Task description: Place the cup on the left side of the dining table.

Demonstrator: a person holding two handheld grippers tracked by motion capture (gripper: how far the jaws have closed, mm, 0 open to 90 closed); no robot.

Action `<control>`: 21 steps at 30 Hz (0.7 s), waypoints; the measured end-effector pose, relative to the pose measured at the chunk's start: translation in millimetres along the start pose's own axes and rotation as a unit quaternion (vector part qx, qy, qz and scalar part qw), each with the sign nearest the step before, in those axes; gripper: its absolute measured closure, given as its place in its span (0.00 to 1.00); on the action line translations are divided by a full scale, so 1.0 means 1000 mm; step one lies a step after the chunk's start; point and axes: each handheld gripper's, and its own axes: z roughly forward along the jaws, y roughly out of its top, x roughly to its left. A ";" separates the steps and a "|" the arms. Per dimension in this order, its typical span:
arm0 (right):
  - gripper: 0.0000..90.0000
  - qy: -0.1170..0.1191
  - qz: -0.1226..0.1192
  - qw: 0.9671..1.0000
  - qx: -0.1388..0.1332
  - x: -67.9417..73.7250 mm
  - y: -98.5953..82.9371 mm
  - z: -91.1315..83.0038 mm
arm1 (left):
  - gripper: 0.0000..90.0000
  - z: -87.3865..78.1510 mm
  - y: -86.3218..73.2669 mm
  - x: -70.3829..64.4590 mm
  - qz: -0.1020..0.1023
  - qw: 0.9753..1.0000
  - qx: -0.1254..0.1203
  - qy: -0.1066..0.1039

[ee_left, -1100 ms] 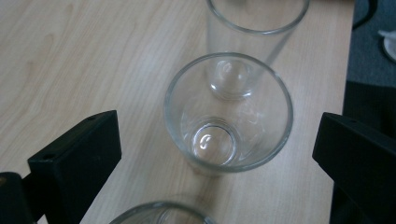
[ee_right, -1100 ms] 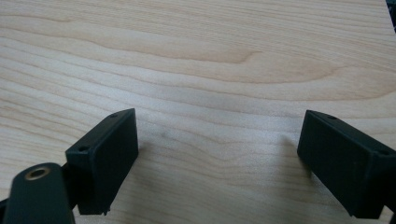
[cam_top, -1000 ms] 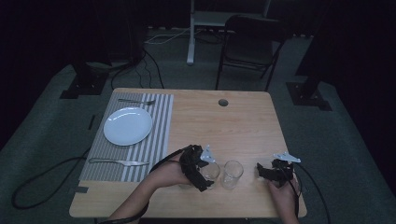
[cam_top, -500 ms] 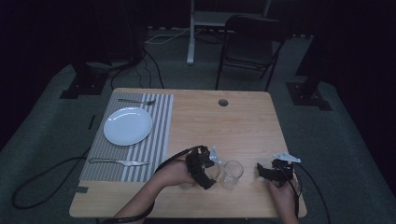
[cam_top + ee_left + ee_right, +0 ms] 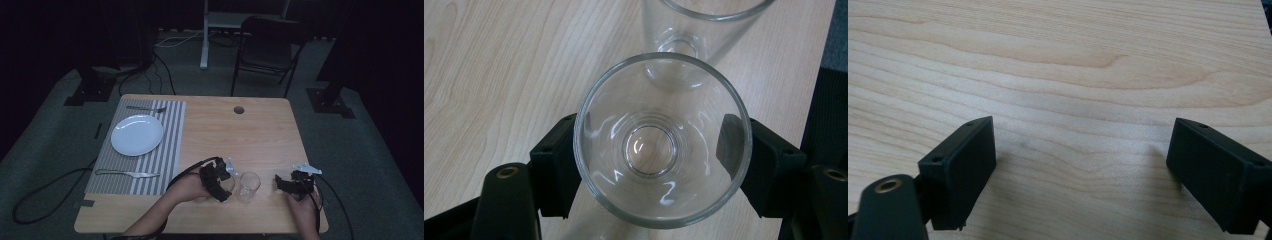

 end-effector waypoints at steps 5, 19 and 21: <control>0.13 0.000 0.000 1.000 0.000 0.000 0.000 0.000 | 0.32 -0.004 0.002 0.003 -0.008 1.000 -0.011 0.001; 0.13 0.000 0.000 1.000 0.000 0.000 0.000 0.000 | 0.32 -0.022 0.008 0.022 -0.026 0.999 -0.032 0.008; 0.13 0.000 0.000 1.000 0.001 0.000 0.000 0.000 | 0.32 -0.027 0.007 0.028 -0.035 0.998 -0.042 0.005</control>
